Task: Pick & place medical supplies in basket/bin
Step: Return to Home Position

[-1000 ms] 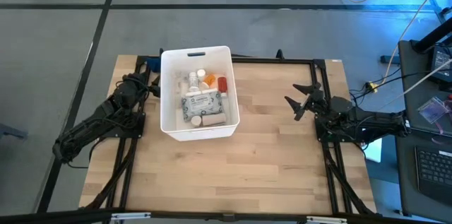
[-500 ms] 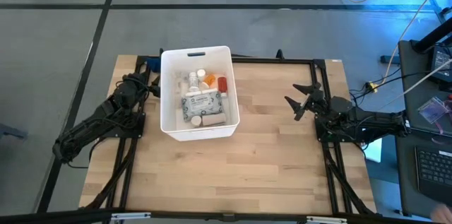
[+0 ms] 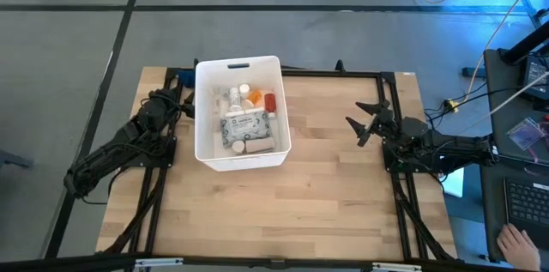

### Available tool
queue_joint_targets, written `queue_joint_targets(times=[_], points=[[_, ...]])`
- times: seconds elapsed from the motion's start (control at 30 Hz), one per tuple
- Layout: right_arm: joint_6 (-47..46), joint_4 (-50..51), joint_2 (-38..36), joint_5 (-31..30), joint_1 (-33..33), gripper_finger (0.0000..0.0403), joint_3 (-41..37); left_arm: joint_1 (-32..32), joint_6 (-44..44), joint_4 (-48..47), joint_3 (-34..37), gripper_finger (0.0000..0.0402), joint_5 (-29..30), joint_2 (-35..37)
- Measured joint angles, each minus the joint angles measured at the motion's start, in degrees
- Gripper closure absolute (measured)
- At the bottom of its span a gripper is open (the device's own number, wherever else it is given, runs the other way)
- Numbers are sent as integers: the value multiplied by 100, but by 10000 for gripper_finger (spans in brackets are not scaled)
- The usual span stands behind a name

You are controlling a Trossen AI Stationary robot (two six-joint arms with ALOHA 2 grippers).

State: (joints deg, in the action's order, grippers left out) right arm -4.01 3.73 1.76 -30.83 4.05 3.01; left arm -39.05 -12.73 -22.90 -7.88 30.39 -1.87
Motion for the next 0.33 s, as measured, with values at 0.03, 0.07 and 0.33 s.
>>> queue_joint_targets(times=[0.03,0.07,0.33], points=[[0,0,0,0,-2,66,0,0,0,1,0,93,0,0],[0,0,0,0,-2,66,0,0,0,0,0,93,0,0],[0,0,0,-2,-2,66,0,0,0,1,0,91,0,0]])
